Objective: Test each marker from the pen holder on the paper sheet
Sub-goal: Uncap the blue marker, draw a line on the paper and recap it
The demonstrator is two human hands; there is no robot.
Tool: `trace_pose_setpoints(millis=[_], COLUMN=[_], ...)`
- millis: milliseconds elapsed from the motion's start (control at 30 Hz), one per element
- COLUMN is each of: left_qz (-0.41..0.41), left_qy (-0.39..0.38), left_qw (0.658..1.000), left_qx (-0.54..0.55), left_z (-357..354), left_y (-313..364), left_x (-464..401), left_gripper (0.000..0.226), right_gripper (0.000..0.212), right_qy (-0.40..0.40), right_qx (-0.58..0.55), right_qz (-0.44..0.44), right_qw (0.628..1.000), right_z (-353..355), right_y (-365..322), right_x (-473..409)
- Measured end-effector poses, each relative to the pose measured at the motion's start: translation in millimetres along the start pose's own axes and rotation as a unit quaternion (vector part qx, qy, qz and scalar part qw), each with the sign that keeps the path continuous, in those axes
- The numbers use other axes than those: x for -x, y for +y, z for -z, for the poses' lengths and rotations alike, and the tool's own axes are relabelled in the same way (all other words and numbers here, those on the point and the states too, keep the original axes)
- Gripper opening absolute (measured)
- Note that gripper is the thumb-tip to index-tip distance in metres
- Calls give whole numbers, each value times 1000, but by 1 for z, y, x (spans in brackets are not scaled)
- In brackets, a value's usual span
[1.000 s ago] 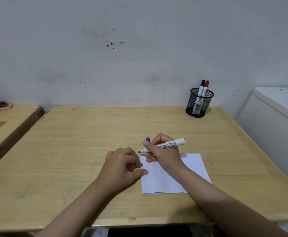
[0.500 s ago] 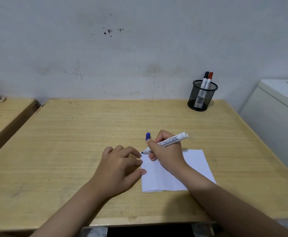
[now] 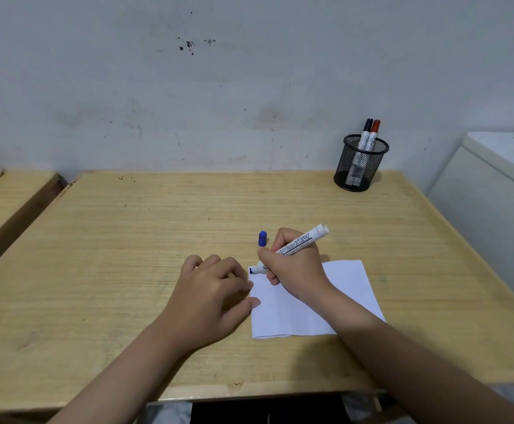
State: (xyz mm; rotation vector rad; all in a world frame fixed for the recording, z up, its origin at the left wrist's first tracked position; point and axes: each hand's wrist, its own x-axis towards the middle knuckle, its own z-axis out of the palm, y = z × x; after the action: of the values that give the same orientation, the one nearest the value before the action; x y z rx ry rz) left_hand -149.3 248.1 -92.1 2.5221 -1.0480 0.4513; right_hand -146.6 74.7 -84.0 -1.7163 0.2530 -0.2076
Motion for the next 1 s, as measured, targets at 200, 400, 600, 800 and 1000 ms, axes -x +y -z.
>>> trace_pose_setpoints(millis=[200, 400, 600, 800, 1000], left_qz=[2, 28, 93, 140, 253], left_qy=[-1, -39, 35, -109, -22], left_qw=[1000, 997, 977, 975, 843], left_qx=[11, 66, 188, 131, 475], left_z=[0, 5, 4, -8, 9], left_y=[-1, -2, -2, -2, 13], left_x=[0, -10, -60, -96, -99], left_gripper=[22, 18, 11, 19, 6], right_gripper=[35, 30, 29, 26, 29], right_qy=[18, 97, 141, 133, 146], right_qx=[-59, -177, -258, -215, -182], right_qz=[1, 17, 55, 65, 80], right_qw=[998, 979, 954, 965, 969], right_z=[4, 13, 29, 49, 66], right_y=[-2, -9, -27, -34, -37], right_x=[2, 0, -5, 5, 13])
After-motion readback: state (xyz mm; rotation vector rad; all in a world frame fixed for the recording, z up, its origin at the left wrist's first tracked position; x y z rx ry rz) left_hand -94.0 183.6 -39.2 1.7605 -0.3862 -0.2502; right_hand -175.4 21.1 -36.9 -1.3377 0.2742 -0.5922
